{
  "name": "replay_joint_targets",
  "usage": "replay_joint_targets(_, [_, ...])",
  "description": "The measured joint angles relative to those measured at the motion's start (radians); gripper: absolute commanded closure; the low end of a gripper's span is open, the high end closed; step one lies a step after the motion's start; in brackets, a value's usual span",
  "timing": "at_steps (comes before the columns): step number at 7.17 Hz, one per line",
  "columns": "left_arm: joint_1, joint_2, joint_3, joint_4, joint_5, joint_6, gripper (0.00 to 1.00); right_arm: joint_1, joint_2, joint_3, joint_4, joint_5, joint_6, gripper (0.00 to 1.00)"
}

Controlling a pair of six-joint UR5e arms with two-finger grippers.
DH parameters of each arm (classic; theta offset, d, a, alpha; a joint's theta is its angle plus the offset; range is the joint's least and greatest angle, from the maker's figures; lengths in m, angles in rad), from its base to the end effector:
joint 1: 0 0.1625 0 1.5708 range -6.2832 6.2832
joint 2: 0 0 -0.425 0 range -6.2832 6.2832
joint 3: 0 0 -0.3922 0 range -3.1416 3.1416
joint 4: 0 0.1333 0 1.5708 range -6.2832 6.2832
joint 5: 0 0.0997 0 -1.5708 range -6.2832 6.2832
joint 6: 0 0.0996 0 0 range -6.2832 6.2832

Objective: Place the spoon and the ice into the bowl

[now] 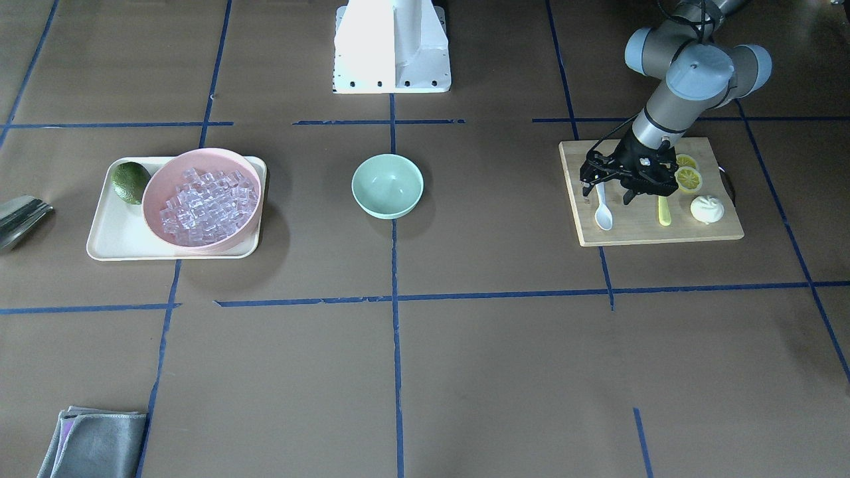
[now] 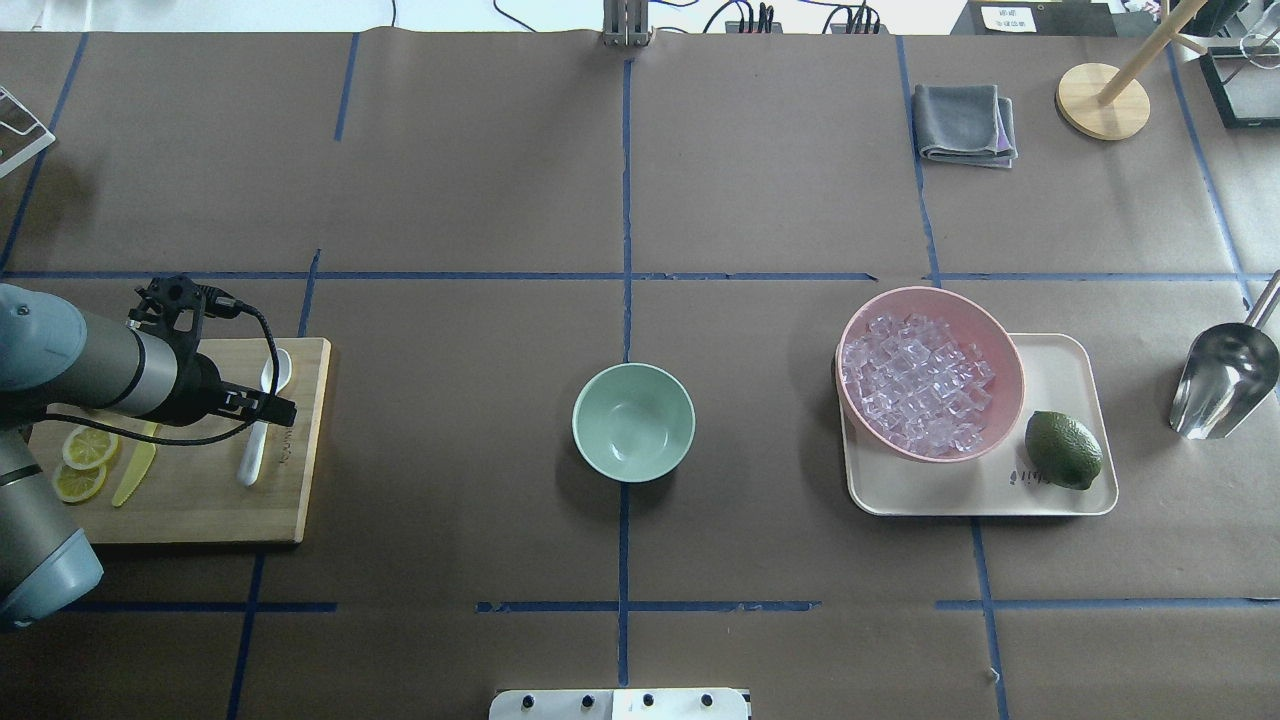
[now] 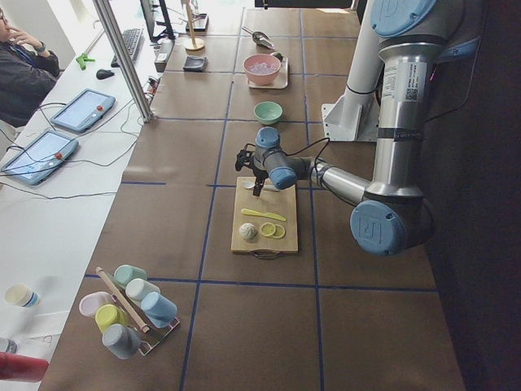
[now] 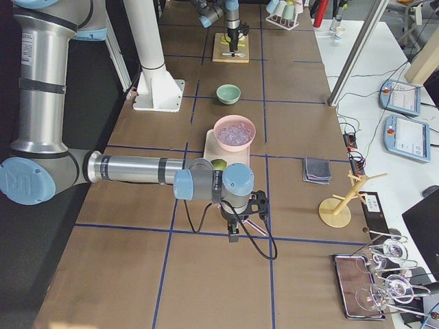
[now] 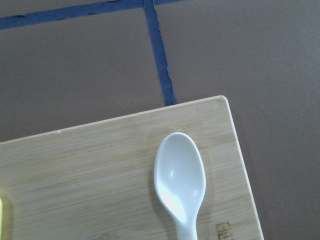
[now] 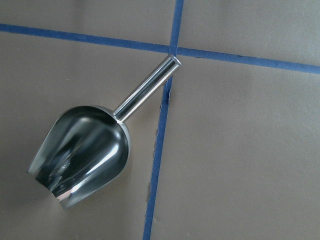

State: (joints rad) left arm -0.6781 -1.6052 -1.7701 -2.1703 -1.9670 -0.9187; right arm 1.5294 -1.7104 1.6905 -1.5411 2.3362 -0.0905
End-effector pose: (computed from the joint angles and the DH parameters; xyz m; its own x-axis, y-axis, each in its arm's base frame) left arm 0.3542 -0.4071 0.4844 0.6325 0.2094 -0.7457 -0.0346 0.9694 0.2429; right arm 0.0463 -0.4357 0.6620 0.7135 -0.1268 0.6891 0.1063 0.9917 0.0724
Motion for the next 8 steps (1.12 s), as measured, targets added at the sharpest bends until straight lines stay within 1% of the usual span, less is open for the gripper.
replay_joint_targets(2, [0.001,-0.001,0.0,0.001,0.005,-0.001,0.71,0.0,0.0,0.0,0.0,0.0,0.0,0.0])
replay_joint_targets(3, [0.001,-0.001,0.0,0.002,0.006,-0.001,0.93,0.0,0.0,0.0,0.0,0.0,0.0,0.0])
replay_joint_targets(4, [0.0,0.002,-0.001,0.002,0.008,-0.002,0.99,0.0,0.0,0.0,0.0,0.0,0.0,0.0])
replay_joint_targets(8, [-0.004,0.012,-0.015,0.003,0.008,-0.002,1.0,0.0,0.0,0.0,0.0,0.0,0.0,0.0])
